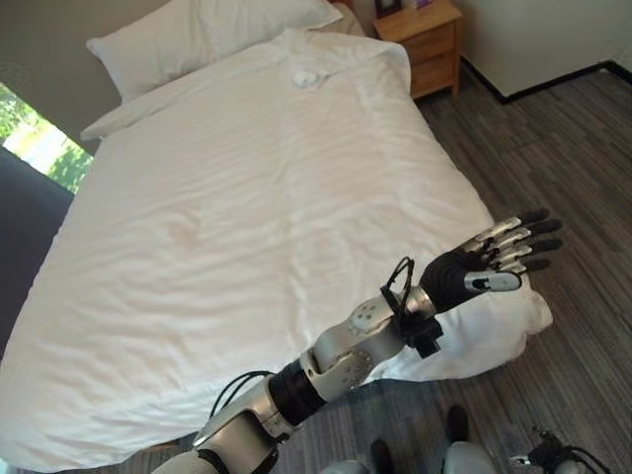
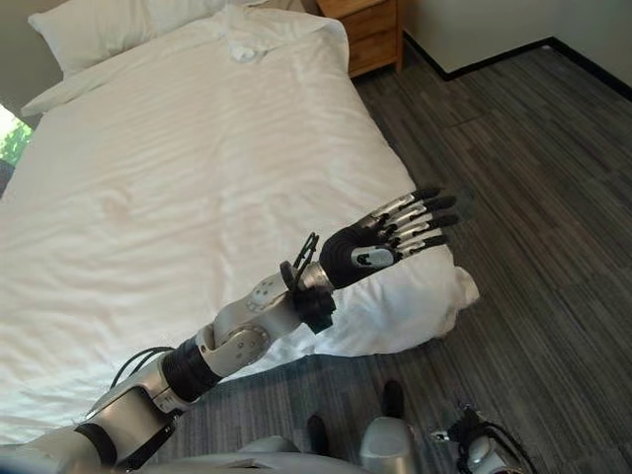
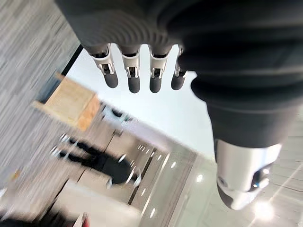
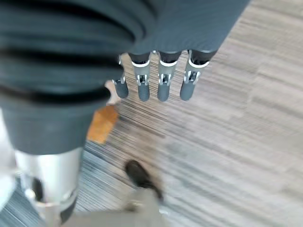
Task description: Making the bed.
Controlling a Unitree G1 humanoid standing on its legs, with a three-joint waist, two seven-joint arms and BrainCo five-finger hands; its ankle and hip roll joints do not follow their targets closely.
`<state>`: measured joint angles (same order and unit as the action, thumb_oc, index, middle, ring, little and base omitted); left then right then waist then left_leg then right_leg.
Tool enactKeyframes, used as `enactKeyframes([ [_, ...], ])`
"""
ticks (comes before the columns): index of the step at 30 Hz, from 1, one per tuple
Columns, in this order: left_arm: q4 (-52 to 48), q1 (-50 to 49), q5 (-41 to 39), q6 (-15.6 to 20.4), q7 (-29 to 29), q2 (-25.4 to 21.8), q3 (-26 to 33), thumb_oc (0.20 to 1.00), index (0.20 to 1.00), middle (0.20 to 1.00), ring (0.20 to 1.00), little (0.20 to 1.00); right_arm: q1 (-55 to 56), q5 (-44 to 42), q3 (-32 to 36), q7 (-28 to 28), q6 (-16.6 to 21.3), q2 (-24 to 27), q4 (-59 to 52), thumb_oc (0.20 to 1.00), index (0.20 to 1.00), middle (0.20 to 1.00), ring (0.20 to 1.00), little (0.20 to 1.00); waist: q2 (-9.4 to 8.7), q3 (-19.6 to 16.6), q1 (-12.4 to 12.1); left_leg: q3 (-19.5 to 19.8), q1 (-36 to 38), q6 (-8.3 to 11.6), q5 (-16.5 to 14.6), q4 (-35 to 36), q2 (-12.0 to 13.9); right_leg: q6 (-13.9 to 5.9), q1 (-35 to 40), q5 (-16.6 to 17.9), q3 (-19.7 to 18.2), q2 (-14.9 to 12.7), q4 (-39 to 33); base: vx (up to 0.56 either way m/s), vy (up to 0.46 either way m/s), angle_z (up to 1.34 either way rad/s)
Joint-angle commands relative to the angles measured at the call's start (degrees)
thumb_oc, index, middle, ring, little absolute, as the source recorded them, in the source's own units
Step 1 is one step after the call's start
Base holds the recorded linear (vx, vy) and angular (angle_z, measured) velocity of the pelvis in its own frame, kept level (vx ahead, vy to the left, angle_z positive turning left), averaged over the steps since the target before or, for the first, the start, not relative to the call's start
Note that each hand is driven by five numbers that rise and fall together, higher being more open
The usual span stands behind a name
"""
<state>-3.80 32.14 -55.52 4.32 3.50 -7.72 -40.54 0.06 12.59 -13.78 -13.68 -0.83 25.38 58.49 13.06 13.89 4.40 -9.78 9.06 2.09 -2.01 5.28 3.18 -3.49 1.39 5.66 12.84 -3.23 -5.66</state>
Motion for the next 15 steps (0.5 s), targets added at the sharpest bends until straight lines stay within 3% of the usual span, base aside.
enactKeyframes([
  [1, 4.75, 3.74, 1.12, 8.06, -7.06, 2.94, 4.60, 1.000, 1.000, 1.000, 1.000, 1.000, -1.63, -2.37, 0.93, -8.17, 1.61, 3.67, -7.67, 1.000, 1.000, 1.000, 1.000, 1.000, -4.63, -4.21, -1.56, 0.82, -0.46, 2.27, -0.01, -0.28, 1.70, -5.31, 4.62, -6.64, 1.04, -2.64, 0.66, 0.00, 0.000, 0.00],
  [5, 4.68, -3.99, 10.01, 11.75, -15.35, -2.39, 13.52, 1.000, 1.000, 1.000, 1.000, 1.000, -2.37, 0.69, 4.04, -11.63, 1.96, 6.88, -22.51, 1.000, 1.000, 1.000, 1.000, 1.000, -5.84, -4.38, -3.99, 2.05, -1.22, 2.22, 0.32, -0.28, 1.46, -5.37, 4.51, -6.54, 1.88, -2.94, 0.66, 0.00, -0.004, 0.11],
  [6, -0.71, -7.09, 15.42, 13.68, -19.54, 1.64, 8.67, 1.000, 1.000, 1.000, 1.000, 1.000, -2.49, 2.11, 4.24, -14.64, 1.29, 7.57, -25.92, 1.000, 1.000, 1.000, 1.000, 1.000, -6.10, -4.27, -5.31, 2.39, -1.63, 1.99, 0.48, -0.28, 1.42, -5.28, 4.37, -6.33, 2.19, -3.10, 0.66, -0.04, -0.017, 0.14],
  [7, 1.72, -4.36, 19.61, 13.68, -24.91, 1.12, 8.04, 1.000, 1.000, 1.000, 1.000, 1.000, -4.90, 3.84, 3.54, -15.92, 0.41, 7.79, -27.18, 1.000, 1.000, 1.000, 1.000, 1.000, -6.45, -4.07, -5.90, 2.65, -2.11, 1.91, 0.76, -0.28, 1.39, -5.28, 3.99, -6.30, 2.38, -3.04, 0.66, -0.06, -0.009, 0.26],
  [8, 3.54, -2.58, 23.87, 14.69, -32.54, -0.28, 12.59, 1.000, 1.000, 1.000, 1.000, 1.000, -6.19, 6.77, 3.86, -19.36, 0.73, 8.15, -34.80, 1.000, 1.000, 1.000, 1.000, 1.000, -6.87, -4.03, -6.95, 3.32, -2.98, 1.96, 1.20, -0.28, 1.25, -5.36, 3.59, -6.20, 3.13, -3.29, 0.66, -0.06, -0.001, 0.43],
  [11, 0.09, -5.62, 30.30, 13.70, -38.08, -1.86, 15.75, 1.000, 1.000, 1.000, 1.000, 1.000, -5.93, 10.20, 4.26, -20.55, 0.10, 8.29, -41.81, 1.000, 1.000, 1.000, 1.000, 1.000, -7.35, -4.53, -7.75, 4.20, -3.92, 2.03, 1.41, -0.28, 1.11, -5.46, 3.33, -6.09, 4.30, -3.70, 0.66, -0.04, 0.008, 0.25],
  [14, -1.91, -11.88, 50.34, 6.26, -48.29, -3.91, 19.21, 1.000, 1.000, 1.000, 1.000, 1.000, -8.00, 13.19, -0.27, -21.59, 2.95, 5.74, -49.27, 1.000, 1.000, 1.000, 1.000, 1.000, -8.78, -5.32, -11.00, 5.88, -4.93, 2.05, 1.76, -0.28, 1.21, -5.22, 3.54, -5.90, 5.96, -4.12, 0.66, 0.03, -0.003, 0.29],
  [15, -0.44, -12.21, 53.61, 5.75, -50.87, -3.66, 18.43, 1.000, 1.000, 1.000, 1.000, 1.000, -10.61, 13.10, -3.87, -21.42, 4.55, 3.61, -50.83, 0.253, 0.253, 0.253, 0.253, 0.253, -9.34, -5.64, -12.40, 6.63, -5.33, 2.13, 1.93, -0.28, 1.19, -5.20, 3.59, -5.77, 6.67, -4.21, 0.66, 0.01, 0.002, 0.34],
])
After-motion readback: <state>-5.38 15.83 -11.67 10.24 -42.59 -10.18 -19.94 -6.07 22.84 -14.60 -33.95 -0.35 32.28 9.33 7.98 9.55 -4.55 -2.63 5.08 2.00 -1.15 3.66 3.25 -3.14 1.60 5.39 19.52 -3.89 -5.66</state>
